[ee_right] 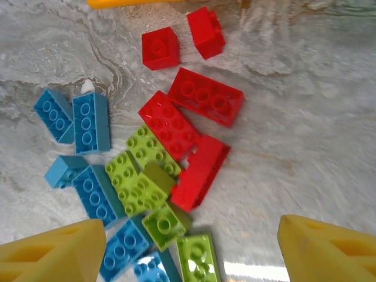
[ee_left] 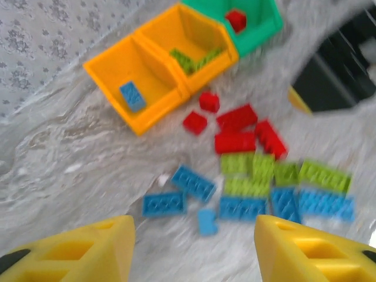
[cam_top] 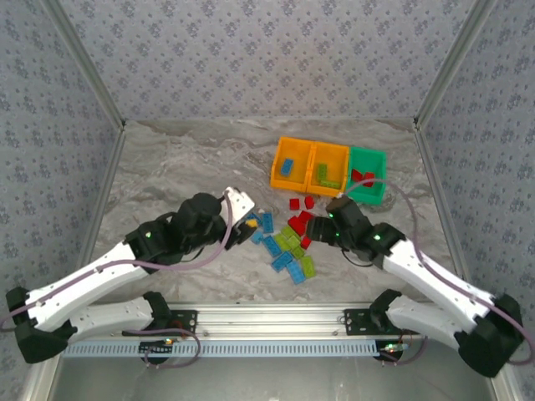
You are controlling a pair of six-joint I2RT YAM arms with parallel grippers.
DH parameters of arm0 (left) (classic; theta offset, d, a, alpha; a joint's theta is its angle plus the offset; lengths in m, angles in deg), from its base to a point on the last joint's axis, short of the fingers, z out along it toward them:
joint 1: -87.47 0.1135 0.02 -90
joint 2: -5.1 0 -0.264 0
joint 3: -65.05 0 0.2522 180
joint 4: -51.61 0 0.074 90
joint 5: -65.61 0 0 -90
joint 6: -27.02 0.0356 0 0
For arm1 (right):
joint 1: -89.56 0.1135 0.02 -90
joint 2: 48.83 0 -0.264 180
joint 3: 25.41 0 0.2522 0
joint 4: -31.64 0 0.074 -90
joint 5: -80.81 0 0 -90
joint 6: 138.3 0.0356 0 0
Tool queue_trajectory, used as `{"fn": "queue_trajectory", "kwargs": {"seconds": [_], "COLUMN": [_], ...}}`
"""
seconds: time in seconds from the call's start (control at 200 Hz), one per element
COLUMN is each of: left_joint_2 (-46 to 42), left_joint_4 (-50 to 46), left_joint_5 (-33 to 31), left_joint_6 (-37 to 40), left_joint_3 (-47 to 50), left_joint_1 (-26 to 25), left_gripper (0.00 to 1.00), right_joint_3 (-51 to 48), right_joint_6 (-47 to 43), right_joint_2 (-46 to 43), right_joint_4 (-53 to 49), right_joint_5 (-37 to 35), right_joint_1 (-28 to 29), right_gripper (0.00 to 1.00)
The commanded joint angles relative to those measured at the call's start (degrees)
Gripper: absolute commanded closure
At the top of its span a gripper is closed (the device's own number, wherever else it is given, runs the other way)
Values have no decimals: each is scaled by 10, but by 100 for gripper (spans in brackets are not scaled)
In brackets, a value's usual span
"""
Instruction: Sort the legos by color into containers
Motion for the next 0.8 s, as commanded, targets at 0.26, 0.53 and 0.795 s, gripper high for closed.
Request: {"fn": "queue_trajectory", "kwargs": {"seconds": [0.26, 0.53, 0.795], "left_joint_2": [-5, -19, -10], "left_joint_4": [-68, -70, -78], "left_joint_5": [10, 34, 24], "left_joint_6": [122, 139, 152], "left_joint_3": [56, 58, 65], "left_joint_1": [-2, -2, -2], "left_gripper": [8, 1, 1], "right_joint_3": [155, 274, 339], "right_joint_6": [-74, -75, -84], "right_joint_2": [305, 444, 524], "right_joint_4": [137, 73, 35], "right_joint_5": [0, -48, -45], "right_joint_1": [-31, -46, -50], "right_gripper": [32, 33, 37]}}
